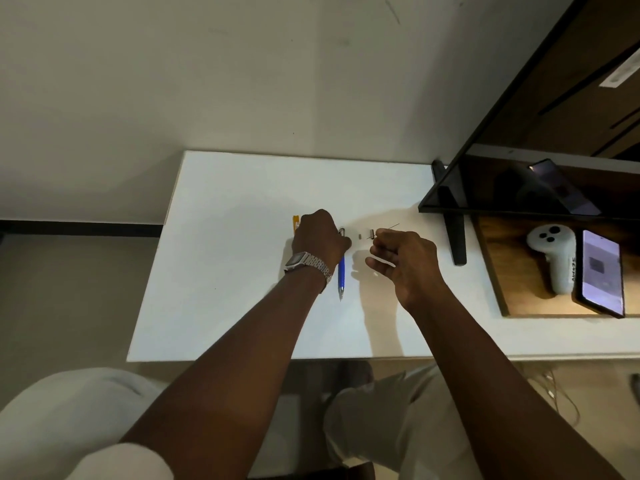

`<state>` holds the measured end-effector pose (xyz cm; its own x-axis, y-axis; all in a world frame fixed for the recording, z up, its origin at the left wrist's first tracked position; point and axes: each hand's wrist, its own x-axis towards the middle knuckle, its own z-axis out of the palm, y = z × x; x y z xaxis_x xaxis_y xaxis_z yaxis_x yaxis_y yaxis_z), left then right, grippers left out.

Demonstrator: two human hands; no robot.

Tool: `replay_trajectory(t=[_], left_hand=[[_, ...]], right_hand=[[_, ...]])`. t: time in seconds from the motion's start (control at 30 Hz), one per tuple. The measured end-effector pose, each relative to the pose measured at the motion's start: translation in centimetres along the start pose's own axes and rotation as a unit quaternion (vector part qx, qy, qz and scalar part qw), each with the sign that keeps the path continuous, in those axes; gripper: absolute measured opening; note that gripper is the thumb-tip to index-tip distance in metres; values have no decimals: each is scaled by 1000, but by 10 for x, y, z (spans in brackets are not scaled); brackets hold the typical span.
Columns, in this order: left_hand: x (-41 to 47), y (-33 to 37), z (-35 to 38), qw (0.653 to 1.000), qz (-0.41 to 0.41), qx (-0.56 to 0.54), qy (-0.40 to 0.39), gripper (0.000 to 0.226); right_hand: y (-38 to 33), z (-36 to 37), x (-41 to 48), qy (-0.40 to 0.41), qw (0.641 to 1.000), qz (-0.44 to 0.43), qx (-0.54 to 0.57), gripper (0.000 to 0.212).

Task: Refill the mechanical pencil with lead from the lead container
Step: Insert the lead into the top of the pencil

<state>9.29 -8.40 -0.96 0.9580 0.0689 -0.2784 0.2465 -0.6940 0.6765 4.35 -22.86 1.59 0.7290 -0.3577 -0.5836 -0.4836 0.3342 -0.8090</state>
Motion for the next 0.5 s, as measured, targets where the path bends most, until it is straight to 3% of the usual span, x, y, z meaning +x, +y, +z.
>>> replay_trajectory(t=[0.23,0.5], left_hand=[[-7,1,0,995,-40,-87,8,30],[-28,5,-16,972,-35,-229,28,13]], right_hand=[[-3,1,-4,-16,1000,-7,3,10],[-23,13,-5,-43,997,-56,-13,9]])
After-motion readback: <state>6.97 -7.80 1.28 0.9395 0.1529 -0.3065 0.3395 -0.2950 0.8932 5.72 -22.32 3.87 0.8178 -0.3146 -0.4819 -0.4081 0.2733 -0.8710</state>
